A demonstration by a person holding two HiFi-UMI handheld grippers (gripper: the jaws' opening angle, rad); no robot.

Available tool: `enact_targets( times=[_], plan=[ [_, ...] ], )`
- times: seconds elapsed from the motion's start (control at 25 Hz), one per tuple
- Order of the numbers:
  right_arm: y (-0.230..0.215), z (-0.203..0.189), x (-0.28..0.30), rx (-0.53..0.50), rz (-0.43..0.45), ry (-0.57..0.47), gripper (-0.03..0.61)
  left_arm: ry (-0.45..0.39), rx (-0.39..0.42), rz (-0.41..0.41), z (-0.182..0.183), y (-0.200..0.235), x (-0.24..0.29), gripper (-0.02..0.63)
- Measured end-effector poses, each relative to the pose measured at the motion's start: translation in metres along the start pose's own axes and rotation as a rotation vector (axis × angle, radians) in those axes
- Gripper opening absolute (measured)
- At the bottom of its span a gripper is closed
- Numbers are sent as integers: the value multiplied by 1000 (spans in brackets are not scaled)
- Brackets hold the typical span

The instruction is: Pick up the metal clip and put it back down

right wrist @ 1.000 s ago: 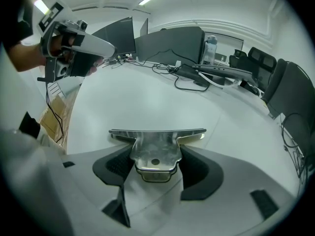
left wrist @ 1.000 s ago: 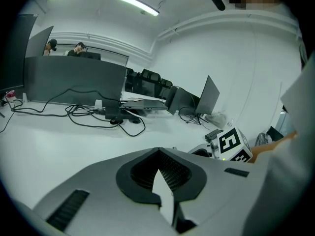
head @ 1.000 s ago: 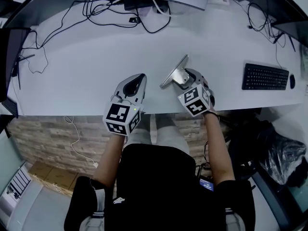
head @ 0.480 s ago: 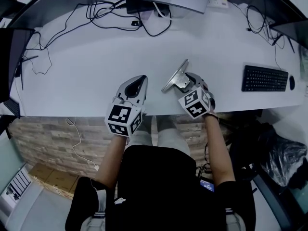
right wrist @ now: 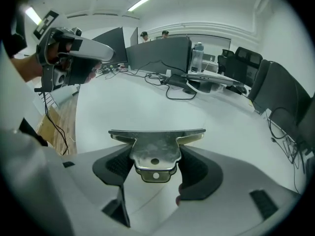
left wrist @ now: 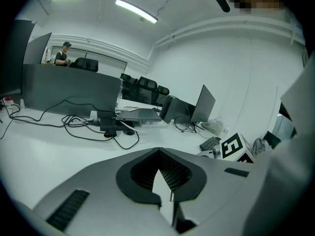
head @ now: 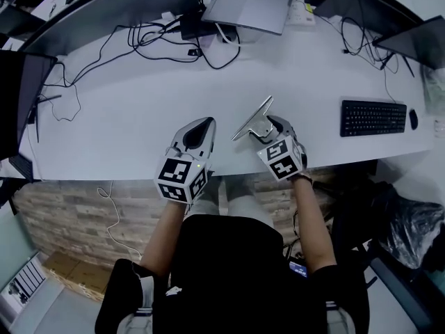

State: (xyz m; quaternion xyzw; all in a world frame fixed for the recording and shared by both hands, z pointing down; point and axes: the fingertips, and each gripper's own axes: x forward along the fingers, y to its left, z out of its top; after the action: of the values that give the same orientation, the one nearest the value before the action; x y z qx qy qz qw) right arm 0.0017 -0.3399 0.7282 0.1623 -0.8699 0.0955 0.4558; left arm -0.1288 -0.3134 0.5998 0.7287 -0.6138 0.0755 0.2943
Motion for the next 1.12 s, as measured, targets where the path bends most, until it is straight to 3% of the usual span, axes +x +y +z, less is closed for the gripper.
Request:
enact_targets(
  times=[0.16, 0.4, 1.12],
  plan=[
    [-3, 11, -20, 55, -30, -20, 282, -13, 21, -12, 12, -9, -6, 11],
    [-16, 46, -54, 155, -78, -136, 283, -39, 55, -24, 37, -17, -16, 11],
    [-37, 141, -160, 231, -240, -410, 284, -181, 129, -31, 117, -28, -64, 11]
  ],
)
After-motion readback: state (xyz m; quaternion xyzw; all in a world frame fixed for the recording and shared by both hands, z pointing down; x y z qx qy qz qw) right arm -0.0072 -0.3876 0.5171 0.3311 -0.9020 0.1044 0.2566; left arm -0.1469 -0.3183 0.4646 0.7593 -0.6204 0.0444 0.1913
